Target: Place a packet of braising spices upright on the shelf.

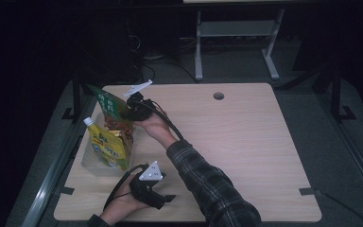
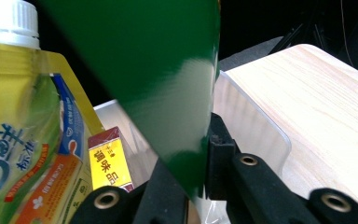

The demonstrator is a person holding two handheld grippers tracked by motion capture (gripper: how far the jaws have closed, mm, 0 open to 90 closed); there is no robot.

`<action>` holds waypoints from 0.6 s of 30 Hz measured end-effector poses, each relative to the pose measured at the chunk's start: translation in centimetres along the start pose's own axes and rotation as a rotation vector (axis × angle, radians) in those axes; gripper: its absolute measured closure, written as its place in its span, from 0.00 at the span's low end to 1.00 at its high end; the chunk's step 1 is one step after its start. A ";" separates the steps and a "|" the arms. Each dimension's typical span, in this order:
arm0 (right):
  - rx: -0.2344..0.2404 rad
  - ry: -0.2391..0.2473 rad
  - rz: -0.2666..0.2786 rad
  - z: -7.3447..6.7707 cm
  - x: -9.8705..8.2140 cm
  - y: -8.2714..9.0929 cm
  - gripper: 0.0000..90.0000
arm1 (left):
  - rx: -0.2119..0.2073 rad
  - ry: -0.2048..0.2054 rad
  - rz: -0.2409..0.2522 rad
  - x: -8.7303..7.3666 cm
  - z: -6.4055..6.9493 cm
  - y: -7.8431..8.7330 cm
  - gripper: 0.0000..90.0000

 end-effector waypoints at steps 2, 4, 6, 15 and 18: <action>-0.004 0.007 -0.002 -0.1 0.0 0.0 0.92 | -0.001 0.000 -0.001 0.0 0.0 0.0 0.19; -0.012 0.011 -0.001 -0.1 0.0 0.2 0.83 | -0.002 0.010 0.005 0.0 0.1 -0.1 0.19; -0.008 0.007 0.007 -0.1 0.2 0.7 0.76 | -0.003 0.009 0.004 0.0 0.1 -0.1 0.19; -0.052 0.019 0.043 0.5 -0.7 5.0 0.53 | -0.011 0.006 -0.005 -0.1 0.0 -0.3 0.19; -0.055 0.018 0.046 0.9 -1.8 6.6 0.51 | -0.004 -0.010 -0.014 -0.1 0.0 -0.3 0.19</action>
Point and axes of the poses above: each handheld gripper's, and its own axes: y roughly backward along the jaws, x roughly out of its top, z roughly to its right, the point moved 3 cm from there along -y, roughly forward along the jaws, and after that the axes turned 10 degrees about -y, right-handed, at the moved point
